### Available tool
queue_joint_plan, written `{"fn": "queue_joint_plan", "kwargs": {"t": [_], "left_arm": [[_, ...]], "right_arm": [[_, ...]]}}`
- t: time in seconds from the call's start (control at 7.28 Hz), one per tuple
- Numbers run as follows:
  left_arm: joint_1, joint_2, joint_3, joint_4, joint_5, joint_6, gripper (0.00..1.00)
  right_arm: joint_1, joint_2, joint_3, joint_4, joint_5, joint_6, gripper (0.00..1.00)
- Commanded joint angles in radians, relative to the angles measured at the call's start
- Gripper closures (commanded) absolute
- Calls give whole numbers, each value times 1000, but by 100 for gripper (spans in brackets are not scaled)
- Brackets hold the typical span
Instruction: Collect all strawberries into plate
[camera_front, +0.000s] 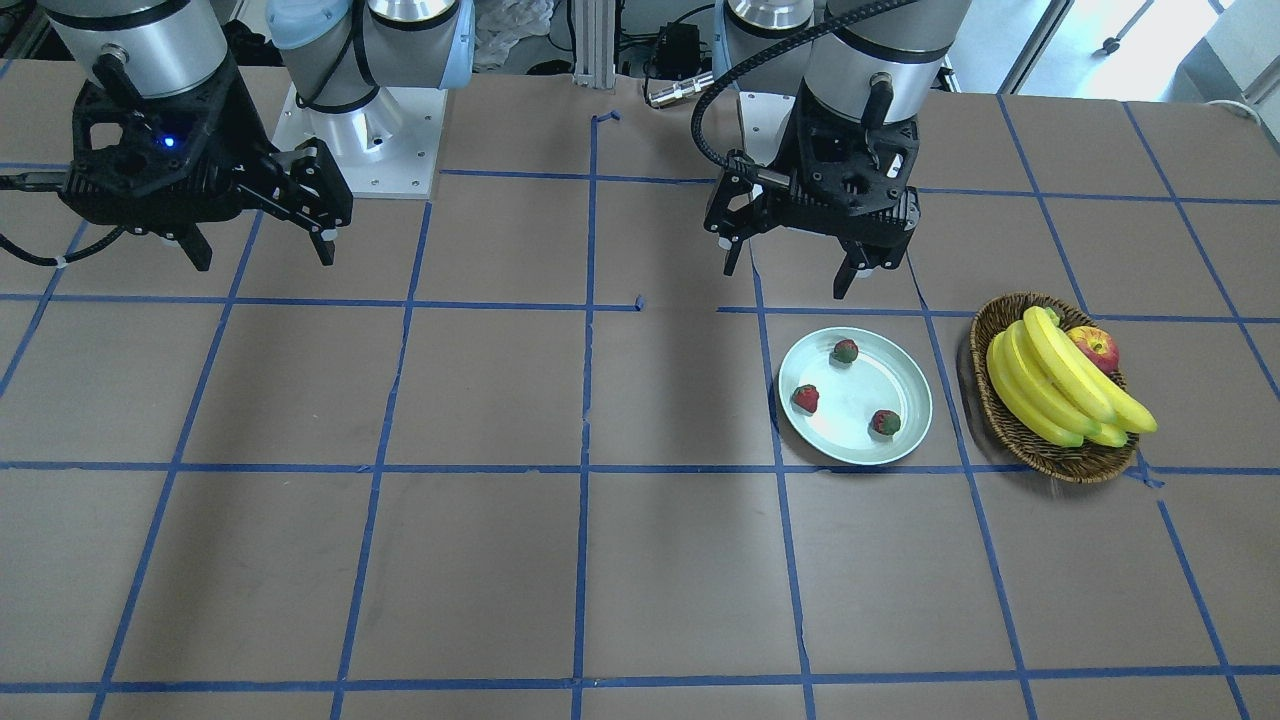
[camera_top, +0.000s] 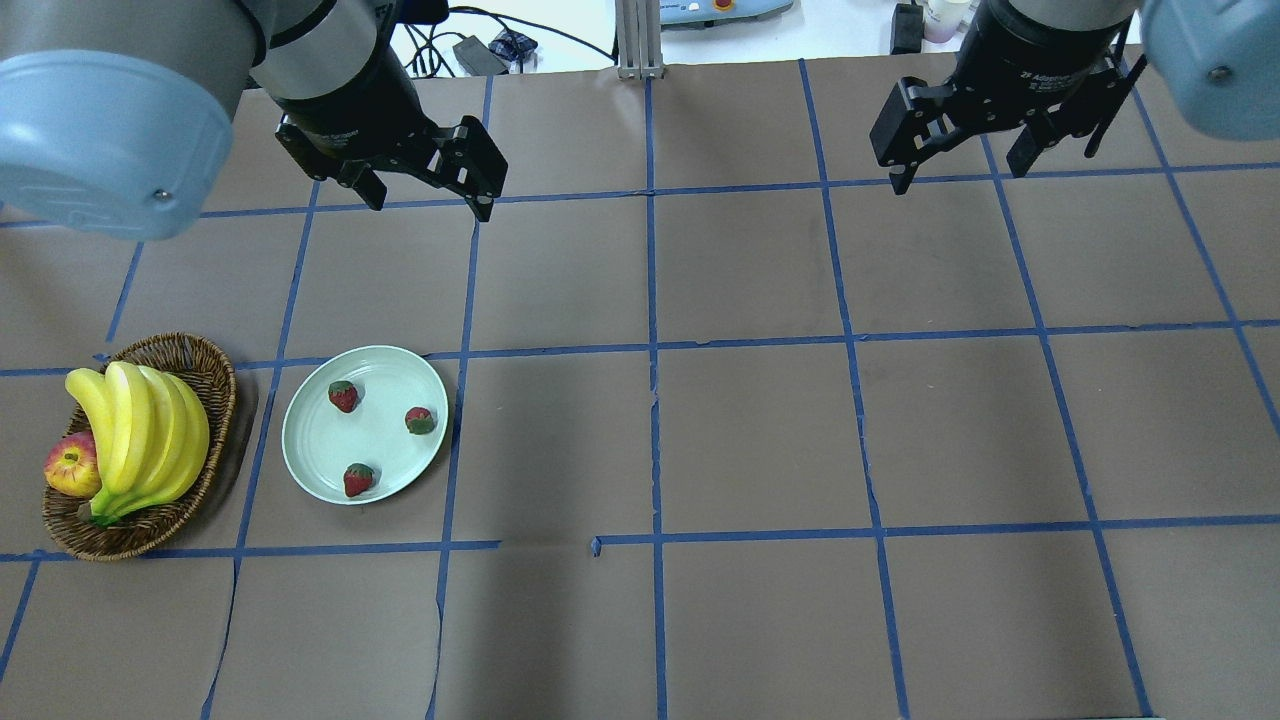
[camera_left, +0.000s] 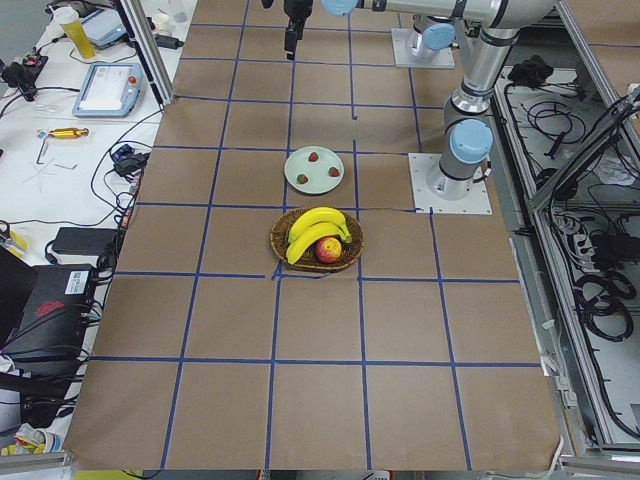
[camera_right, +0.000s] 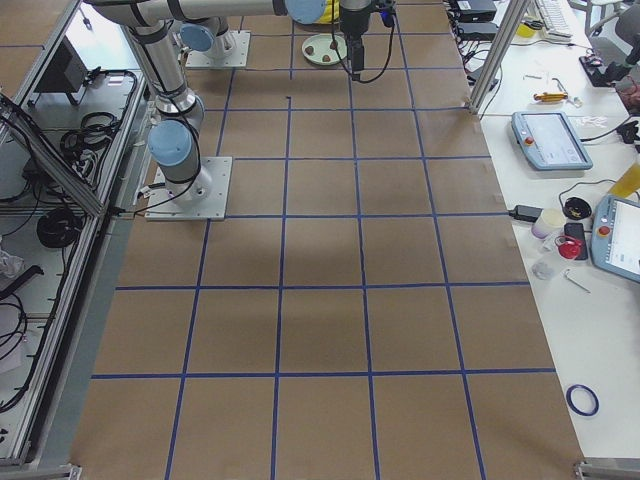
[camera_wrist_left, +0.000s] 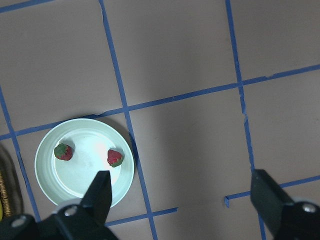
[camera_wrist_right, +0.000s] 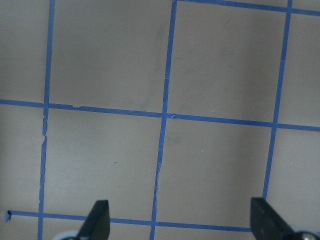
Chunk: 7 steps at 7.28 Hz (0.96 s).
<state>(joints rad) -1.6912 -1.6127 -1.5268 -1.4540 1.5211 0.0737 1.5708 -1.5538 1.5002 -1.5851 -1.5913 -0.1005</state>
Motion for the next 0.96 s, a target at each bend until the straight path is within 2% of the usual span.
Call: {"fn": "queue_joint_plan", "kwargs": {"t": [0.0, 0.27, 0.69, 0.82], "left_arm": [[18, -15, -1, -67, -12, -24, 0], [34, -9, -4, -48, -1, -9, 0], [41, -13, -6, 52, 2, -8, 0], [41, -16, 0, 40, 1, 9, 0]], "right_arm": [[0, 0, -1, 4, 1, 4, 0], [0, 0, -1, 5, 2, 5, 0], [0, 0, -1, 5, 2, 7, 0], [0, 0, -1, 5, 2, 7, 0]]}}
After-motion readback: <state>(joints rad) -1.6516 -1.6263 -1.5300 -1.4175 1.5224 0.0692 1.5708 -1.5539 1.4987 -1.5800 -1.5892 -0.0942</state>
